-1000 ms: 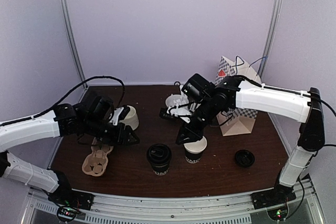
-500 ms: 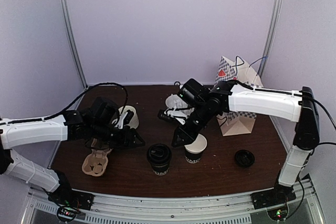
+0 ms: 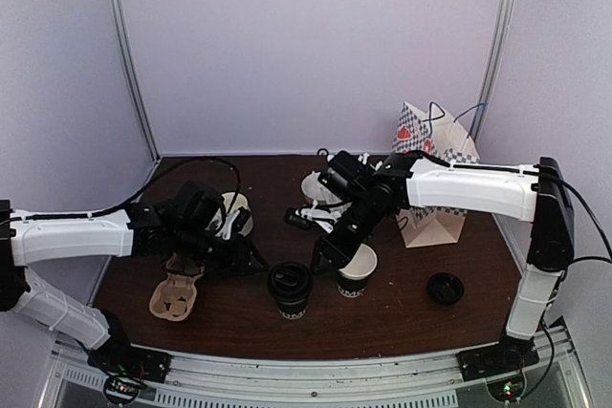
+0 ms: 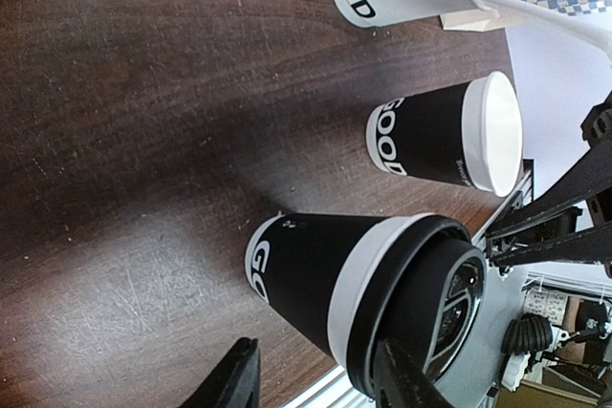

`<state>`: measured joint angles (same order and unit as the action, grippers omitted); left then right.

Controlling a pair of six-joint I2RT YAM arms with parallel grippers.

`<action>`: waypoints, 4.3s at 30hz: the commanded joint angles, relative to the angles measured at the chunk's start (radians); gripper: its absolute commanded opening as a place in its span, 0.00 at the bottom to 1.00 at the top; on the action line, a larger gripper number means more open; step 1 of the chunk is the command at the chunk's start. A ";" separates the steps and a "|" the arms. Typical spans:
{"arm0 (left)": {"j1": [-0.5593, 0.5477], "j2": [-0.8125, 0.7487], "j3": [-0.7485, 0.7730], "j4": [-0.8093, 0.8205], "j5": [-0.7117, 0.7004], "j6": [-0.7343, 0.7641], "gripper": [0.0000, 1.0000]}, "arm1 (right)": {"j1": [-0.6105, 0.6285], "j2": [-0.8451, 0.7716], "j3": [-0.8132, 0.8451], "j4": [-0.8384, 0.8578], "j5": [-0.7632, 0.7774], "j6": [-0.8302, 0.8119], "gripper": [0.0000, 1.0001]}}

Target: Pack the takeout coffee

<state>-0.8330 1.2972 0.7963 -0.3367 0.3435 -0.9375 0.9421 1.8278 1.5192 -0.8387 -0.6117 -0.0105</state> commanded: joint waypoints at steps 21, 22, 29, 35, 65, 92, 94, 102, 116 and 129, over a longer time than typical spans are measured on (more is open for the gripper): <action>-0.016 0.007 -0.030 0.058 0.030 -0.012 0.44 | -0.002 0.048 -0.004 0.013 -0.071 0.010 0.17; -0.019 0.005 -0.029 0.054 0.031 -0.012 0.44 | -0.002 0.047 -0.005 0.012 -0.072 0.010 0.17; -0.029 -0.037 -0.018 0.016 -0.011 -0.011 0.44 | -0.003 0.034 -0.007 0.015 -0.086 0.010 0.20; -0.034 -0.016 -0.021 0.009 0.000 -0.009 0.46 | -0.008 0.062 -0.002 0.012 -0.092 0.010 0.21; -0.034 0.161 -0.180 0.027 -0.059 -0.016 0.37 | -0.020 0.182 0.025 -0.012 0.005 0.064 0.25; -0.049 0.069 0.186 -0.054 -0.075 0.312 0.63 | -0.020 0.039 0.026 -0.029 -0.119 -0.040 0.34; -0.049 0.083 0.196 -0.080 -0.084 0.324 0.63 | -0.024 0.055 0.031 -0.028 -0.120 -0.039 0.34; -0.049 0.040 0.211 -0.112 -0.192 0.338 0.65 | -0.029 0.072 0.036 -0.028 -0.129 -0.043 0.34; -0.078 0.099 0.140 -0.063 -0.147 0.309 0.62 | -0.031 0.119 0.084 -0.048 -0.135 -0.056 0.34; -0.080 0.124 0.150 -0.054 -0.203 0.317 0.60 | -0.031 0.125 0.085 -0.052 -0.142 -0.063 0.34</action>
<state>-0.9100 1.3952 0.9421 -0.3920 0.1833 -0.6296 0.9176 1.9377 1.5795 -0.8803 -0.7479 -0.0570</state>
